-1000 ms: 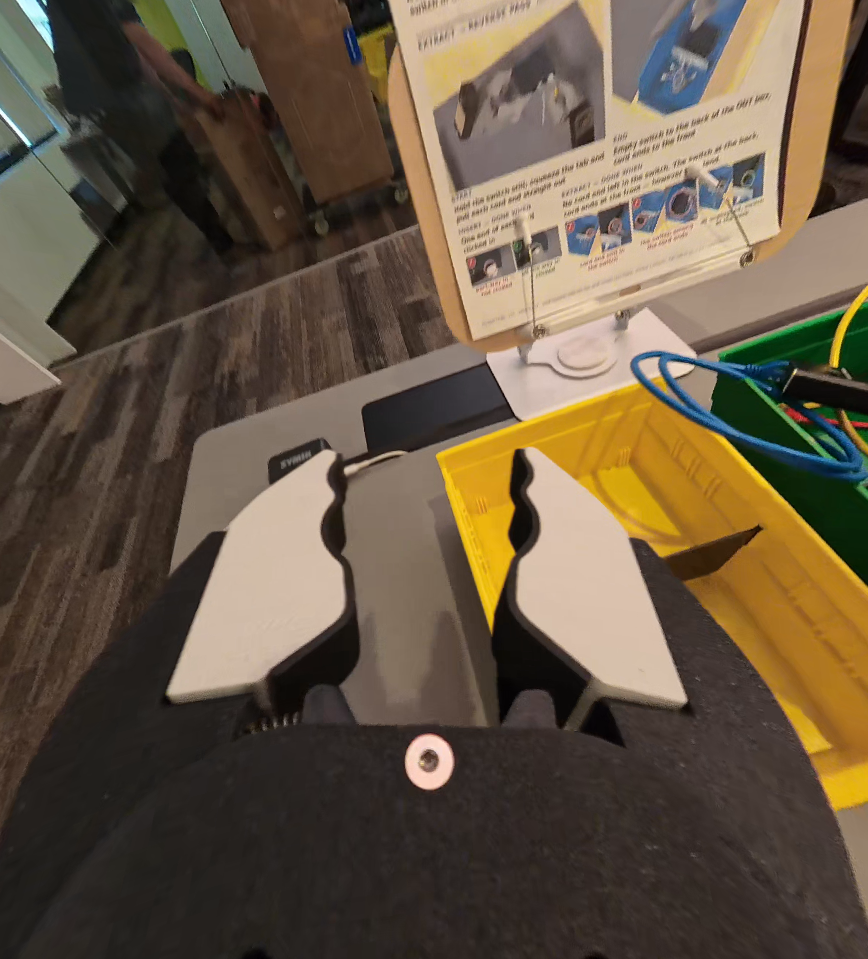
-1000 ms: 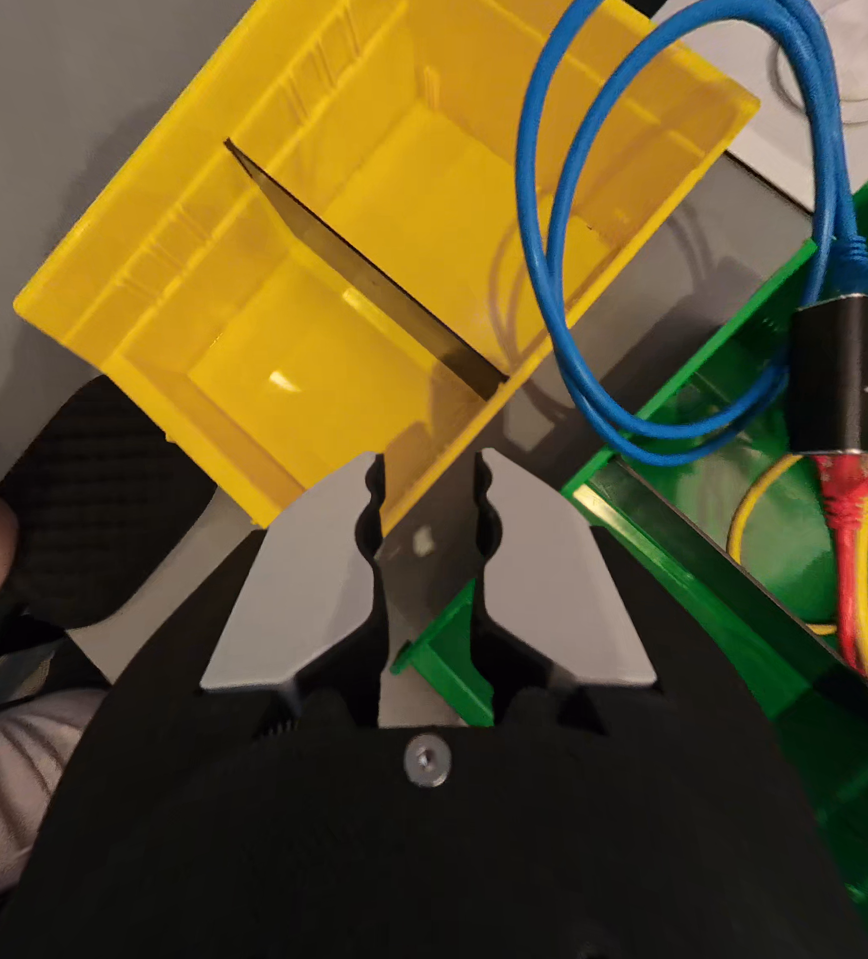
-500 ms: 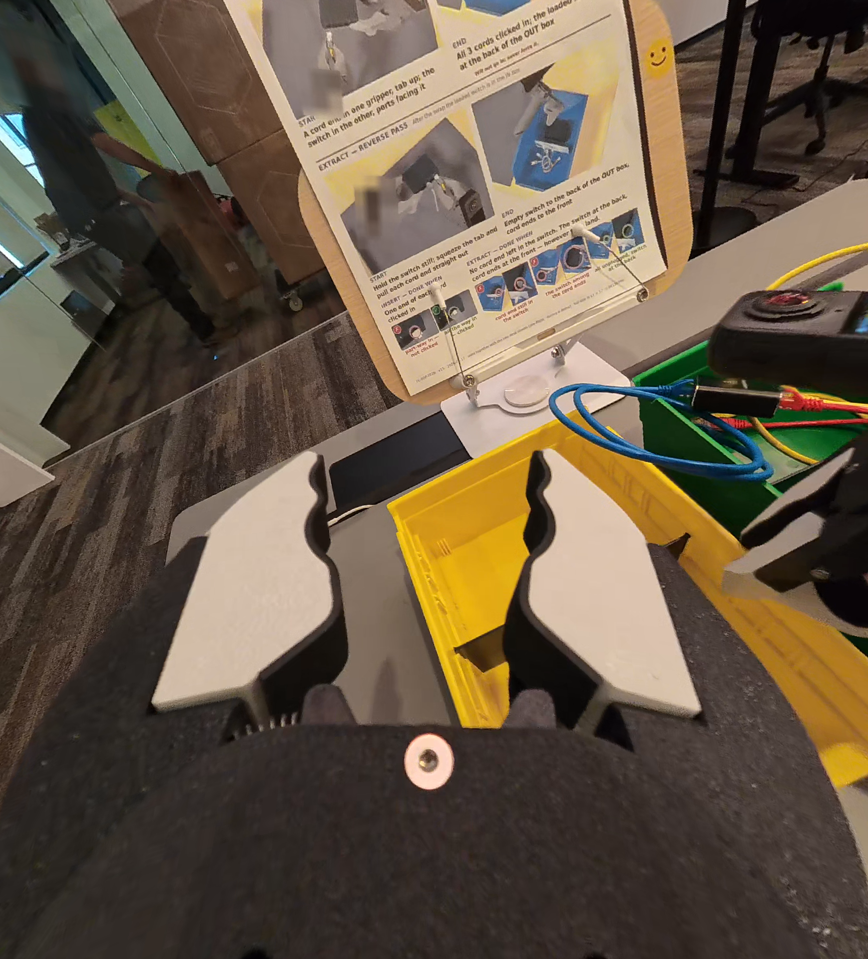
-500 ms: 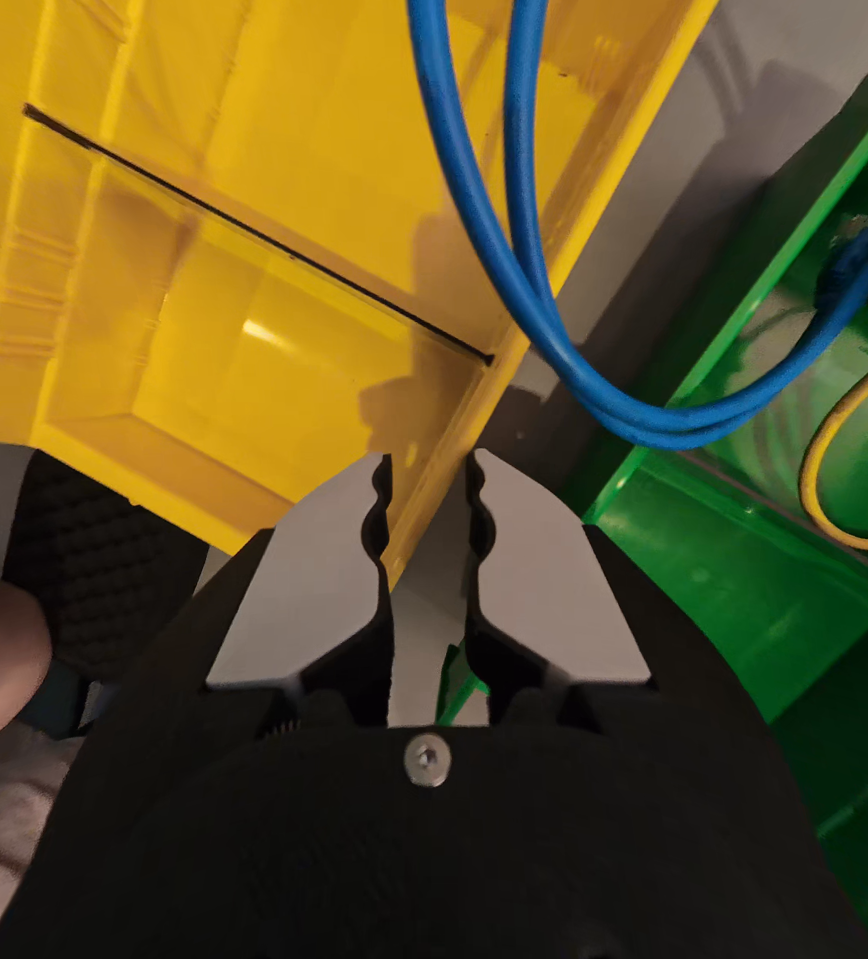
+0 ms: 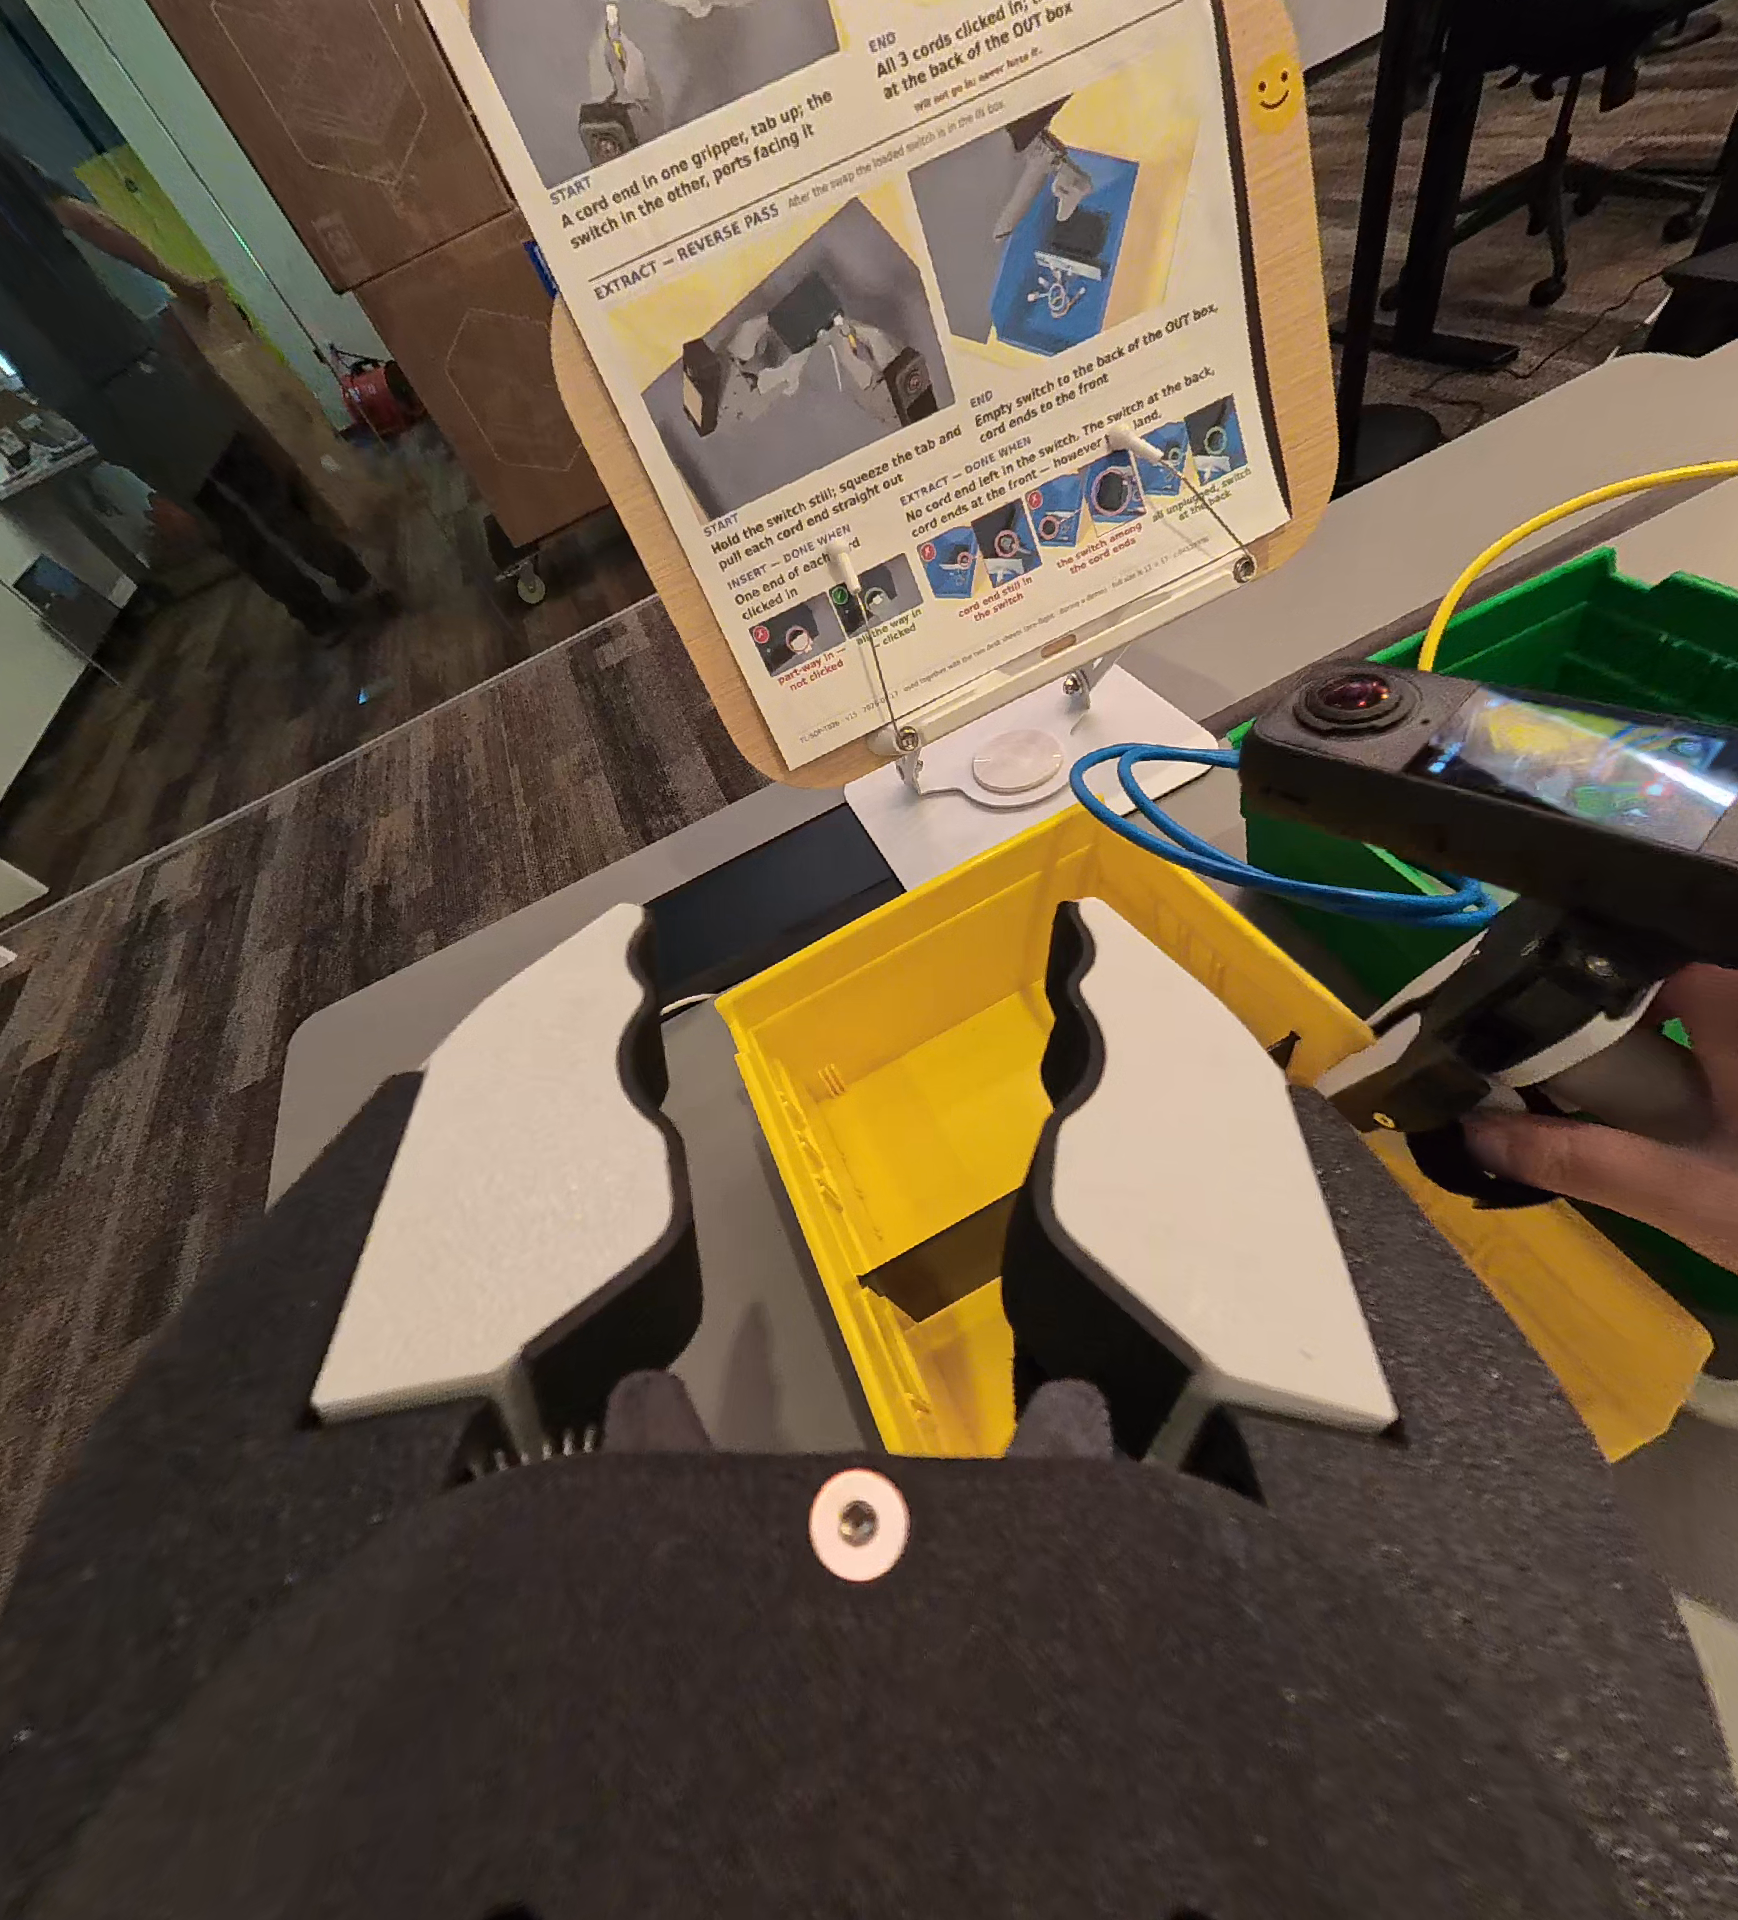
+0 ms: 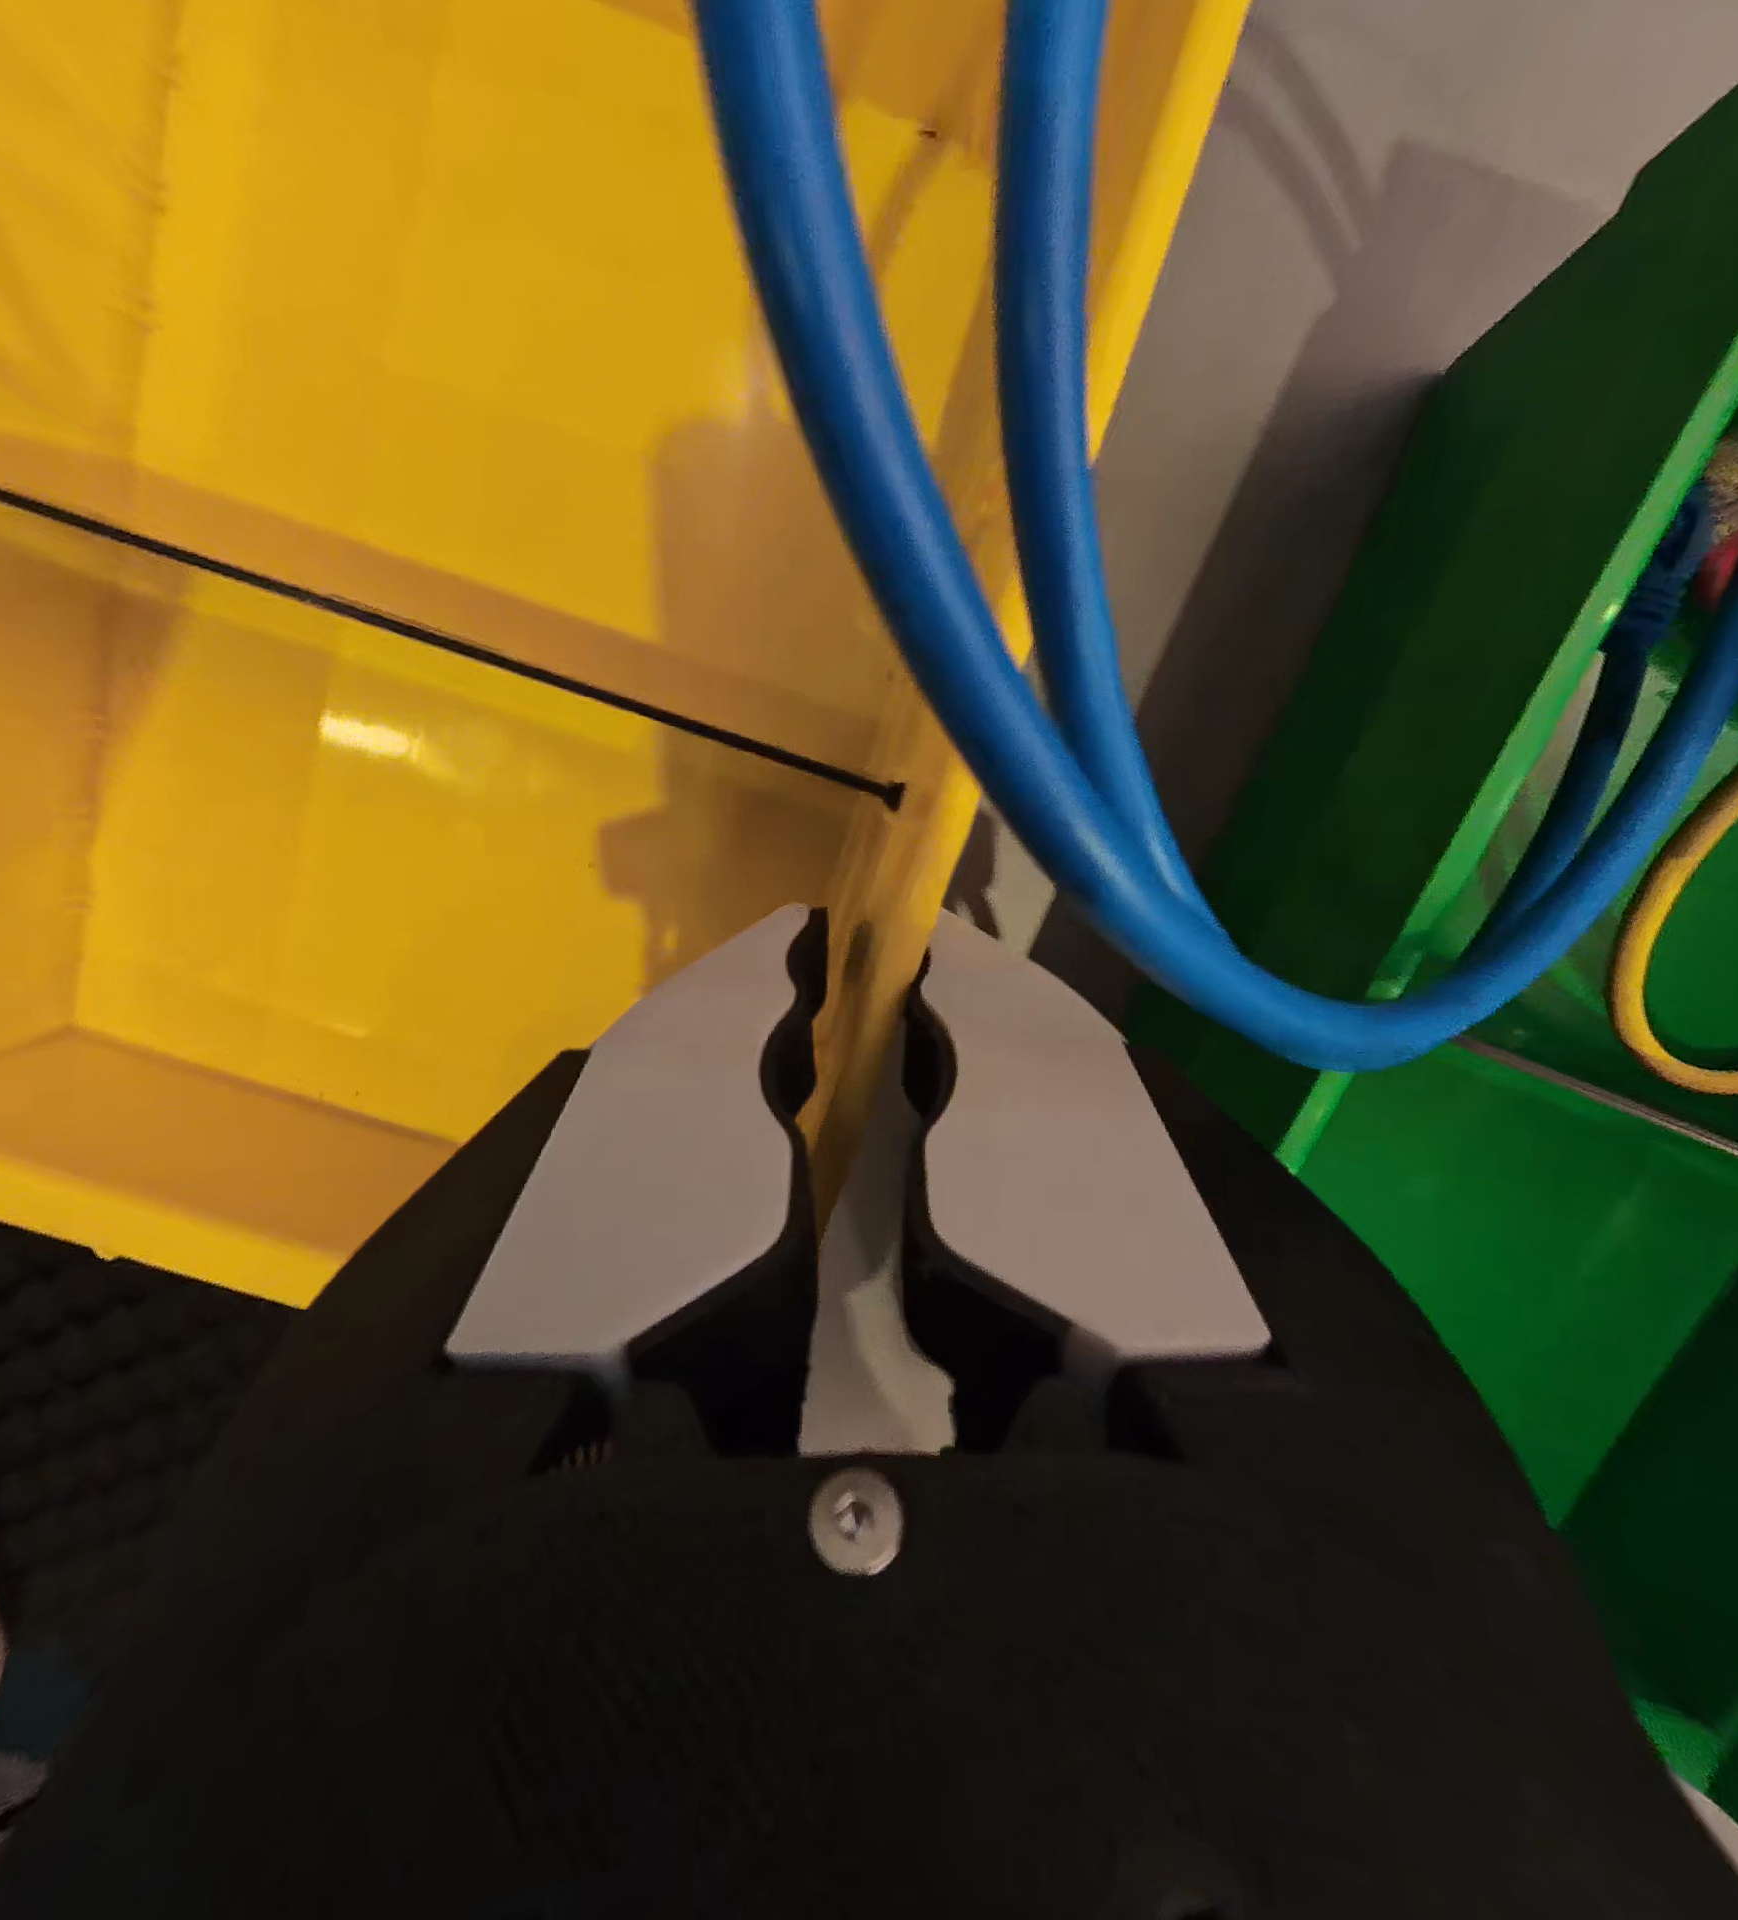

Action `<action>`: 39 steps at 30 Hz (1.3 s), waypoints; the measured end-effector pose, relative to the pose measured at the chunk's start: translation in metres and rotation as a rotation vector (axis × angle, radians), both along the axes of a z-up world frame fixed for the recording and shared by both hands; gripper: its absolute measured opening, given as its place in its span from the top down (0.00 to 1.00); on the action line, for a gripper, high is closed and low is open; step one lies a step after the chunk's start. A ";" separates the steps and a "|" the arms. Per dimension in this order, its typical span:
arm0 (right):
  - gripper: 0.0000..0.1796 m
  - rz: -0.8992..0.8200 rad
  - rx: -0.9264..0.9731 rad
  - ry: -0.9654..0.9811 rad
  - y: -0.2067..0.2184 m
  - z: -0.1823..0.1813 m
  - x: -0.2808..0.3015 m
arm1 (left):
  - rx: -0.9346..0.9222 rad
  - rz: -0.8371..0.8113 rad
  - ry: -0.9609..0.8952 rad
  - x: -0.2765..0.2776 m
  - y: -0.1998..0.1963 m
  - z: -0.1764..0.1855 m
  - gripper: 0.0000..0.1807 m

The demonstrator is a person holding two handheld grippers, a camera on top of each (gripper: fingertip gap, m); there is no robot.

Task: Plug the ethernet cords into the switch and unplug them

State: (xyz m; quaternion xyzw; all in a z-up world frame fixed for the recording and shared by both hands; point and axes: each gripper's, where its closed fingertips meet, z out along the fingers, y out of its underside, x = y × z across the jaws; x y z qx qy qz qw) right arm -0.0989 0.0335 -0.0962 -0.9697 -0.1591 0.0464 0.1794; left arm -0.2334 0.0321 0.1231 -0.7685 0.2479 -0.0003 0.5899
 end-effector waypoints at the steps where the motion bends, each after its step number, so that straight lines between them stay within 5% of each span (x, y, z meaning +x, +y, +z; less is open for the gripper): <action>1: 0.92 -0.014 -0.006 0.008 0.000 -0.001 0.001 | -0.001 -0.002 -0.001 0.000 0.000 0.000 0.61; 25: 0.97 -0.138 -0.226 0.179 -0.015 -0.021 -0.029 | -0.001 -0.068 0.014 0.010 -0.010 0.001 0.63; 39: 0.96 -0.071 -0.249 0.325 -0.002 0.017 -0.079 | 0.067 -0.092 0.005 0.016 -0.029 0.020 0.63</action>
